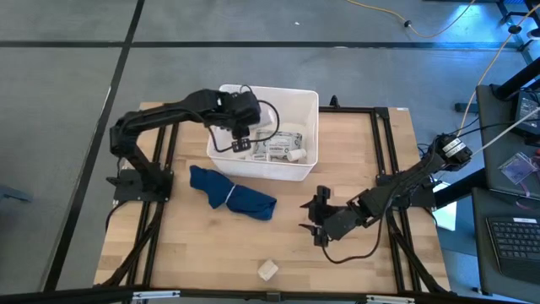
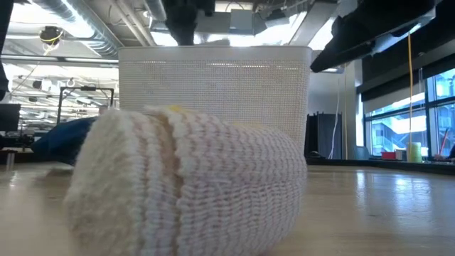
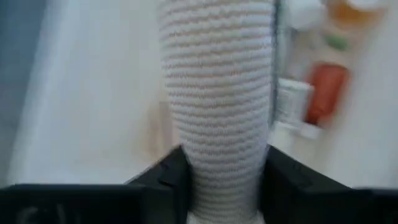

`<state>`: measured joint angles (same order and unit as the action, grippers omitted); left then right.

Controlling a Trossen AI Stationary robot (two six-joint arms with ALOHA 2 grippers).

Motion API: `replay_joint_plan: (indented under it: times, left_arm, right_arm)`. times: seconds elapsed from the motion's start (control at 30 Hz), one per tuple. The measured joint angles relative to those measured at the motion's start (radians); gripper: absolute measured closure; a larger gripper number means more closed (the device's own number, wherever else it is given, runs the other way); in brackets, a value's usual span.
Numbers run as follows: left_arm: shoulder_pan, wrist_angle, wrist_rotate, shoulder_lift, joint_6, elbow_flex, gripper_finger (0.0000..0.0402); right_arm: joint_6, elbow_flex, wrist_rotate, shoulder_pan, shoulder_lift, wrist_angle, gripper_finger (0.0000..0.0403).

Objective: Pick & place medical supplies in basket/bin
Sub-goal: Put the left light brown bandage into the white bin

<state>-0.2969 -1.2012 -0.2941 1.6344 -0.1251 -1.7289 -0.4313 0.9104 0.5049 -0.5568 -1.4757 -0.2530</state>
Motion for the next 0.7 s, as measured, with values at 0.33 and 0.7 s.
replay_joint_plan:
  times: [0.33, 0.7]
  left_arm:
    - [-0.099, 0.05, 0.143, -0.003, -0.147, 0.191, 0.0275]
    - [-0.175, 0.264, 0.219, -0.004, -0.237, 0.425, 0.0274]
  right_arm:
    - [-0.054, 0.0, 0.001, 0.0, 0.0, -0.007, 0.0126]
    - [-0.036, 0.0, 0.025, 0.0, 0.0, -0.006, 0.0126]
